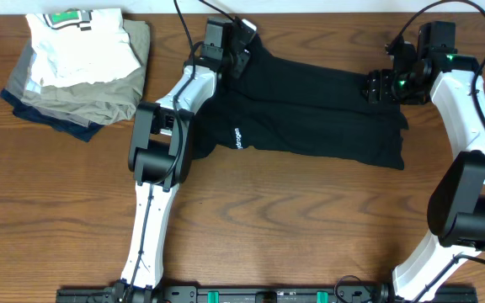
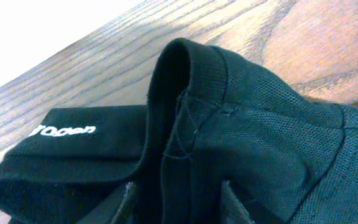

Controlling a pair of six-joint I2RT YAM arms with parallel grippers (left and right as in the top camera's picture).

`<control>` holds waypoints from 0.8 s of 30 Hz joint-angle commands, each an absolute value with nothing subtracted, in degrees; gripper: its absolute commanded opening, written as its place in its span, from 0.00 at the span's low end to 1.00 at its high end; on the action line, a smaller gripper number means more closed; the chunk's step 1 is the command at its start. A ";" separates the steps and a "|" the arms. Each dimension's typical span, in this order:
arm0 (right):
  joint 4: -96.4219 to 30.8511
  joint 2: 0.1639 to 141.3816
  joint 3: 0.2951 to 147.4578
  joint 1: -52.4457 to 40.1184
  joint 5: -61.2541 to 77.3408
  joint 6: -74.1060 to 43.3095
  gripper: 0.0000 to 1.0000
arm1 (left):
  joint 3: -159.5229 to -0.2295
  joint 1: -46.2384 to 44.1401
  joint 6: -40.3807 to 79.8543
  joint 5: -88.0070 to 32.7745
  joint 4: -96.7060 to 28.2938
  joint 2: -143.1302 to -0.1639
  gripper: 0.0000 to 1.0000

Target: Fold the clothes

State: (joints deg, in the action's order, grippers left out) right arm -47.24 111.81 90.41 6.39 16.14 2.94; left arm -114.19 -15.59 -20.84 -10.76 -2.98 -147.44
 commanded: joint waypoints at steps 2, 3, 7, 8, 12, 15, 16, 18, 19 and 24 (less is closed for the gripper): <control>-47.11 112.09 91.07 5.93 16.49 2.24 0.74 | -114.21 -15.44 -19.40 -9.82 -3.81 -149.12 0.34; -47.09 112.09 91.07 5.93 16.49 2.24 0.74 | -114.21 -15.44 -19.40 -9.82 -3.81 -148.51 0.31; -46.94 112.09 91.07 5.93 16.49 2.24 0.74 | -114.21 -15.46 -18.74 -9.82 -4.64 -145.58 0.12; -46.89 112.09 91.07 5.93 16.49 2.24 0.74 | -114.21 -15.46 -18.74 -9.85 -5.10 -144.86 0.10; -46.68 112.09 91.07 5.93 16.51 2.24 0.74 | -114.21 -15.46 -18.72 -9.85 -7.62 -142.17 0.06; -46.70 112.09 91.07 5.93 16.51 2.24 0.74 | -114.21 -15.46 -18.72 -9.85 -11.09 -139.92 0.06; -46.70 112.09 91.07 5.93 16.51 2.22 0.74 | -114.21 -15.46 -18.72 -9.85 -12.27 -139.11 0.06; -46.68 112.09 91.07 5.93 16.51 2.22 0.74 | -114.21 -15.46 -18.72 -9.85 -14.50 -137.43 0.06; -46.68 112.09 91.07 5.93 16.53 2.22 0.74 | -114.21 -15.46 -18.59 -9.85 -15.38 -136.59 0.06; -46.68 112.09 91.07 5.93 16.53 2.22 0.74 | -114.21 -15.46 -16.43 -9.85 -19.64 -133.19 0.06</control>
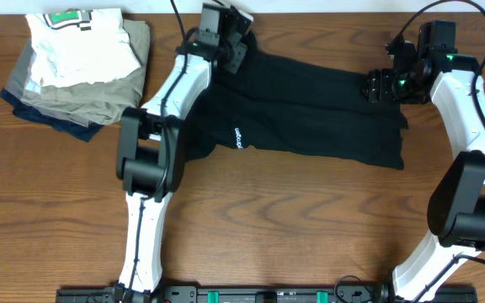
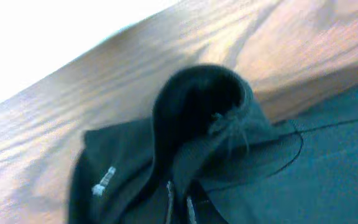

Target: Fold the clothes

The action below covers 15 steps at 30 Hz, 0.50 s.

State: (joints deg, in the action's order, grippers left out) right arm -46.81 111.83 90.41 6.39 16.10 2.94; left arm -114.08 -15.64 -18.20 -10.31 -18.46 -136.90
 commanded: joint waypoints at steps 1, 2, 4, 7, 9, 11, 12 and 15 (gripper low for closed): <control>-46.68 112.09 91.07 5.93 16.53 2.20 0.74 | -114.21 -15.46 -15.90 -9.85 -20.60 -132.73 0.06; -46.70 112.09 91.07 5.93 16.53 2.22 0.74 | -114.21 -15.46 -15.49 -9.85 -21.63 -132.38 0.06; -46.76 112.09 91.07 5.93 16.53 2.20 0.74 | -114.21 -15.49 -15.51 -9.87 -24.38 -131.76 0.06; -46.72 112.31 91.07 5.93 16.53 2.20 0.75 | -114.21 -15.57 -15.51 -9.87 -29.50 -131.33 0.06; -46.41 112.90 91.07 5.93 16.49 2.24 0.76 | -114.21 -15.75 -15.51 -9.85 -33.08 -131.13 0.06; -45.47 113.95 91.05 5.96 16.21 2.26 0.77 | -114.21 -15.88 -15.53 -9.85 -36.14 -131.02 0.06; -44.86 114.72 91.05 5.98 15.51 2.24 0.77 | -114.21 -15.99 -15.53 -9.85 -37.65 -131.02 0.06; -41.76 117.40 91.07 6.11 12.34 2.22 0.78 | -114.21 -16.19 -15.53 -9.85 -40.53 -131.02 0.06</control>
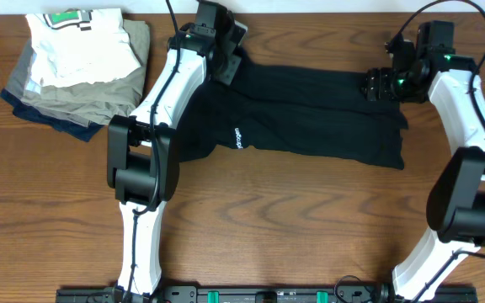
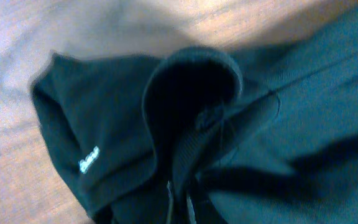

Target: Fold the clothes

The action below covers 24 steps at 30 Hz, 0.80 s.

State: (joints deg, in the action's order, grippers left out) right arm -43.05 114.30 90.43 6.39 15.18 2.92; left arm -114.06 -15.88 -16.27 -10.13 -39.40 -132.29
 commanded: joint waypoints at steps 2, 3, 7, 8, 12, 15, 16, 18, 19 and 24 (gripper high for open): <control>-39.07 119.46 91.07 6.44 10.79 2.17 0.79 | -114.21 -16.21 -15.53 -9.85 -41.32 -131.02 0.06; -37.87 120.36 91.05 6.72 10.44 2.15 0.79 | -114.21 -16.21 -15.53 -9.85 -41.30 -131.02 0.06; -32.73 124.18 91.05 8.80 9.19 -0.01 0.80 | -114.21 -16.21 -15.53 -9.85 -41.08 -131.02 0.06; -31.81 124.92 91.07 9.39 9.21 -0.16 0.80 | -114.21 -16.21 -15.53 -9.85 -41.06 -131.02 0.06; -28.77 127.37 91.05 11.77 10.79 -0.38 0.81 | -114.21 -16.21 -15.55 -9.85 -41.06 -131.02 0.06; -27.22 128.75 91.07 12.88 13.37 -0.38 0.80 | -114.21 -16.21 -15.55 -9.85 -41.04 -131.02 0.06; -26.65 129.49 91.07 13.08 14.00 -0.36 0.79 | -114.21 -16.21 -15.55 -9.85 -40.99 -131.02 0.06; -26.24 130.45 91.07 13.19 15.38 -0.38 0.77 | -114.21 -16.21 -15.55 -9.85 -40.86 -131.02 0.06; -26.24 130.74 91.07 13.17 15.99 -0.38 0.75 | -114.21 -16.21 -15.55 -9.85 -40.73 -131.02 0.06; -26.22 131.59 91.07 12.95 16.58 -0.40 0.70 | -114.21 -16.21 -15.55 -9.82 -40.64 -131.02 0.06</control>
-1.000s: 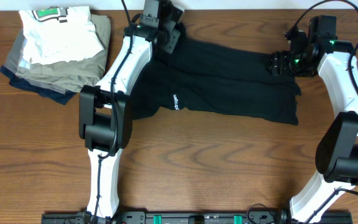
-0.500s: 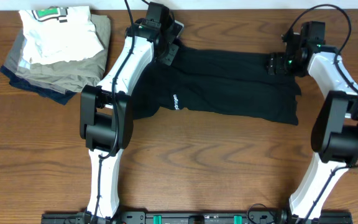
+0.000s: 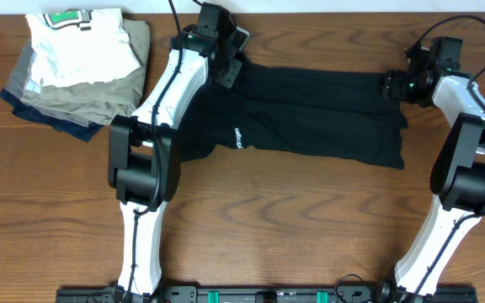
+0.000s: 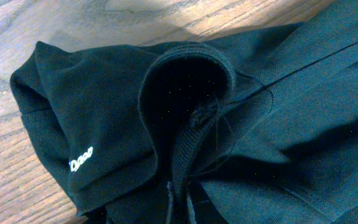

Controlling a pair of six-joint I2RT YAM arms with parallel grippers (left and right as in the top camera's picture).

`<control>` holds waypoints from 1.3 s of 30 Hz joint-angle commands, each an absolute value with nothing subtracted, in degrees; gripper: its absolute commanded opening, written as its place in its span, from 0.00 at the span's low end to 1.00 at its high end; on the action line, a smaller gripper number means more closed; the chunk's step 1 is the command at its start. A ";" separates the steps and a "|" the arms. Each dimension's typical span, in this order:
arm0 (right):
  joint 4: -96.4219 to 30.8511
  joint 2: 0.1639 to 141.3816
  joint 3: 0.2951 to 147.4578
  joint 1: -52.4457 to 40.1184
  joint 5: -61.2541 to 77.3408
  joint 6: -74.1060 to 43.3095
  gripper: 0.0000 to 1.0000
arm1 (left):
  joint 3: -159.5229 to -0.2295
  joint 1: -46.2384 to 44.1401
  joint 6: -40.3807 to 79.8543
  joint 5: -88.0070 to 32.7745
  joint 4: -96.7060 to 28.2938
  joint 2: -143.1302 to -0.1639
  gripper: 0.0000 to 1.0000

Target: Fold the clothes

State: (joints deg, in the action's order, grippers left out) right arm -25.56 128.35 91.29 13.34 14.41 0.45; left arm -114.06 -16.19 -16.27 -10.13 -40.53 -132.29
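Note:
A black garment with small white lettering lies spread across the far middle of the table. My left gripper is at its far left corner. In the left wrist view the gripper is shut on a ribbed, looped edge of the garment, which rises in front of the fingers; the lettering shows on a fold to the left. My right gripper sits at the garment's far right corner. Its fingers are dark against the cloth and their state is hidden.
A stack of folded clothes, white on top of olive and navy, lies at the far left. The wooden table shows bare in front of the garment. The table's far edge runs just behind both grippers.
My right gripper has shifted a little to the right along the garment's far right corner. The left gripper keeps its hold on the looped edge in about the same place.
My left gripper held the ribbed edge at the garment's far left corner. Then it stood farther left and back with the arm swung out, still pinching the fabric. The right gripper stayed at the far right corner, and now sits slightly farther right.

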 commanded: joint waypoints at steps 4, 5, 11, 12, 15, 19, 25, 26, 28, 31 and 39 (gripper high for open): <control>-26.11 131.59 91.07 12.97 16.56 -0.40 0.60 | -114.21 -16.21 -15.55 -9.82 -40.49 -131.02 0.06; -26.11 131.59 91.07 12.97 16.53 -0.40 0.56 | -114.21 -16.21 -15.55 -9.82 -40.45 -131.02 0.06; -25.67 131.59 91.07 13.47 16.56 -0.40 0.29 | -114.21 -16.21 -15.55 -9.82 -39.88 -131.02 0.06; -25.69 131.59 91.07 13.61 16.53 -0.40 0.27 | -114.21 -16.21 -15.55 -9.82 -39.81 -131.02 0.06; -25.69 131.59 91.09 13.89 16.56 -0.45 0.16 | -114.21 -16.21 -15.55 -9.82 -39.79 -131.02 0.06; -25.91 131.44 91.53 14.35 16.58 -1.48 0.06 | -114.21 -16.21 -15.57 -9.78 -39.62 -131.02 0.06; -28.71 130.08 94.59 15.75 16.75 -1.69 0.05 | -114.24 -16.21 -15.55 -6.79 -38.94 -131.02 0.06; -28.99 129.93 94.91 15.88 16.73 -1.67 0.04 | -114.24 -16.21 -15.55 -6.79 -38.92 -131.02 0.06; -30.15 129.43 96.07 16.29 16.75 -1.67 0.03 | -114.26 -16.21 -15.55 -6.79 -38.94 -131.02 0.06; -32.10 128.73 97.51 16.73 16.73 -1.67 0.01 | -114.26 -16.21 -15.55 -6.76 -38.92 -131.02 0.06; -38.81 127.81 101.80 17.26 16.75 -1.65 0.01 | -114.26 -16.05 -15.55 -4.34 -38.50 -128.03 0.06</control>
